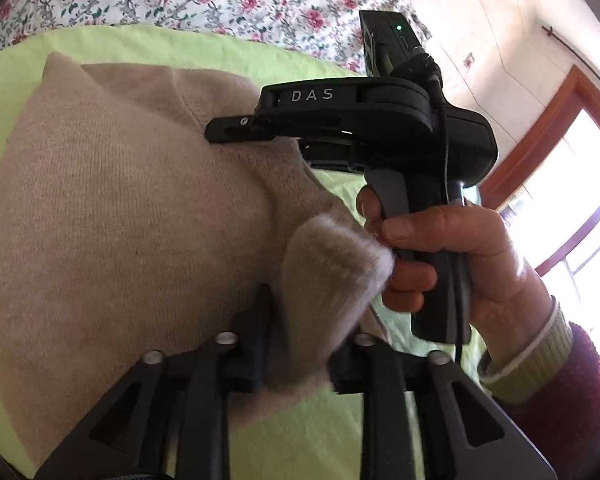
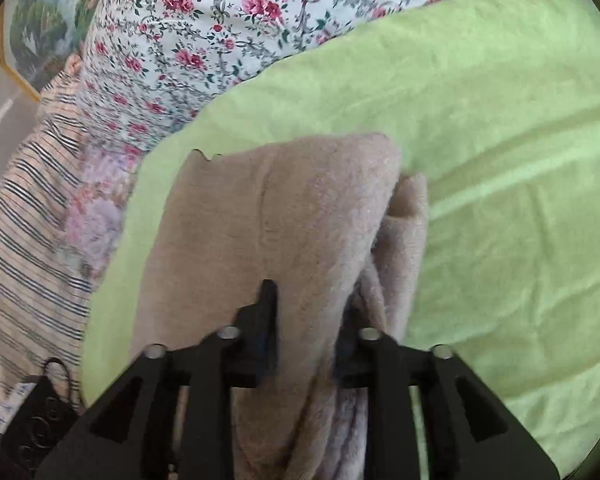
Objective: Fold small clothes
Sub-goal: 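Fold the sweater lengthwise with both grippers, pressing the folded edge together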
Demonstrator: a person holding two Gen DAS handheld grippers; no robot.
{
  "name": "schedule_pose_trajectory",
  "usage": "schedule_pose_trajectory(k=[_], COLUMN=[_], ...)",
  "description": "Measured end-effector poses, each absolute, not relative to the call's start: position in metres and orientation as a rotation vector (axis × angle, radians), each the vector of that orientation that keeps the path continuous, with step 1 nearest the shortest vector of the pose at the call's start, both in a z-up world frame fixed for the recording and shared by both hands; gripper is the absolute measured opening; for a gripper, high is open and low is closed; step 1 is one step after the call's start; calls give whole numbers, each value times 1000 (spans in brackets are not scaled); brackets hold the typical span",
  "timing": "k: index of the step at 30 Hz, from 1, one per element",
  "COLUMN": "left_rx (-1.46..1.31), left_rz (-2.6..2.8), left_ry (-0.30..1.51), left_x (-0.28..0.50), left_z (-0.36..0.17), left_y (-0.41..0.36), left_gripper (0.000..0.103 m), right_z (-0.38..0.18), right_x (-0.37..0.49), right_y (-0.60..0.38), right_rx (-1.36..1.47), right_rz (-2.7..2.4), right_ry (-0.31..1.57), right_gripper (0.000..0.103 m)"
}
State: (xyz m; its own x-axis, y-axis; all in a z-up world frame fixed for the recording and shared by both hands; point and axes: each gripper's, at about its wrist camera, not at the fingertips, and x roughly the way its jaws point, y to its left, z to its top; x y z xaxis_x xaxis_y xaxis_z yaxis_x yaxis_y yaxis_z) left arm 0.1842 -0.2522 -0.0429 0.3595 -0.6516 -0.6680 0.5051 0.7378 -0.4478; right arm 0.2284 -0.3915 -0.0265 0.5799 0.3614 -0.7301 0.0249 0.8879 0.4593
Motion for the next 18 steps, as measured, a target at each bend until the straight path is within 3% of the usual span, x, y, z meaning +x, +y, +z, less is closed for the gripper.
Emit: schedule_pose_trajectory(k=[3,4,7,9,18], left_rx=[-192,-214,-255,-270,-454], left_rz=[-767,-770,-750,-724,-668], left_ry=[937,934,903,896,1003], left_x=[173,167,155,153,233], left_z=[-33,-28,-16,-12,-36], left_y=[-237,-227,-195,-174,-113], left_gripper=[36,44,68,79,83], right_z=[-22,-21,-16,-13,-28], right_x=[211,203,178,164,167], right_y=[-395,-396,-400,-401,-409], right_rx=[447,454,488,511,653], right_rz=[164,146,95,108,184], right_ry=[922,921,906,889,910], right_gripper=[34,38,68,71,71])
